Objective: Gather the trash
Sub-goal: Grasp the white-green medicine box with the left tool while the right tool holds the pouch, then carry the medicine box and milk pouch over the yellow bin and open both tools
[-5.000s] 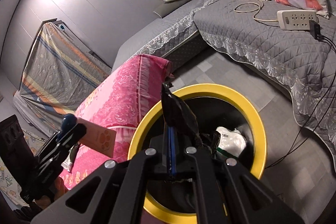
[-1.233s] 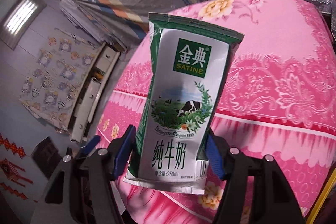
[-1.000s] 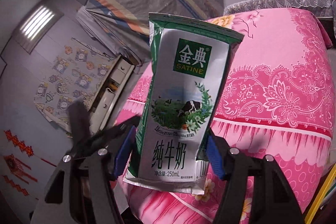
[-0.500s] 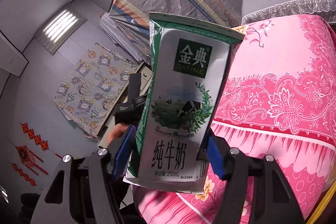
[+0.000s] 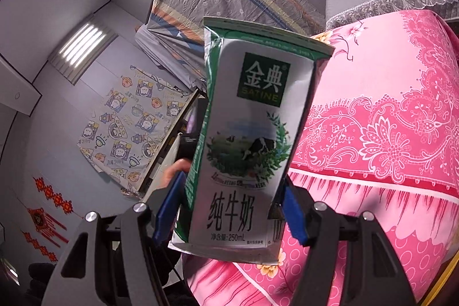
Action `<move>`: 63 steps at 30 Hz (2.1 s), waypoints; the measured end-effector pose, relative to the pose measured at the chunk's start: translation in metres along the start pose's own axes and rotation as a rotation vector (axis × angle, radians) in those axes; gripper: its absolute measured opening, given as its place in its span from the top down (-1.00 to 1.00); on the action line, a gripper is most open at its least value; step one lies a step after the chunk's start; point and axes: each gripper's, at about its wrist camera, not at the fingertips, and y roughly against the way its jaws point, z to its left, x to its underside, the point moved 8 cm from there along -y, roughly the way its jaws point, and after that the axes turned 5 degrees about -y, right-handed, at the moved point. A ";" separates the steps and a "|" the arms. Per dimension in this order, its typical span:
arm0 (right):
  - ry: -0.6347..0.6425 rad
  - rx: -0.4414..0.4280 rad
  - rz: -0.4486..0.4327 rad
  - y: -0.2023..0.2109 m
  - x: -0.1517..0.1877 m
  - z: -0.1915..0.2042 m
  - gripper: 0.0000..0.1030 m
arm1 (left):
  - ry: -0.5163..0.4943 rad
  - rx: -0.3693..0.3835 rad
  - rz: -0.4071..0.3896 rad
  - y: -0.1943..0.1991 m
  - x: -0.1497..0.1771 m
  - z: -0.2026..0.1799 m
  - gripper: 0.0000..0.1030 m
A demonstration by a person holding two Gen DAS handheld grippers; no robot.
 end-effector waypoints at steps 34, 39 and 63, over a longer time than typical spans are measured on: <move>-0.026 0.167 -0.086 0.050 0.041 0.021 -0.18 | -0.530 0.099 -0.573 0.215 0.135 -0.051 -0.32; -0.043 0.195 -0.145 0.076 0.045 0.015 -0.18 | -0.602 0.139 -0.606 0.226 0.156 -0.079 -0.32; -0.179 0.353 -0.487 0.250 0.084 -0.078 -0.18 | -0.958 0.312 -0.683 0.231 0.256 -0.240 -0.33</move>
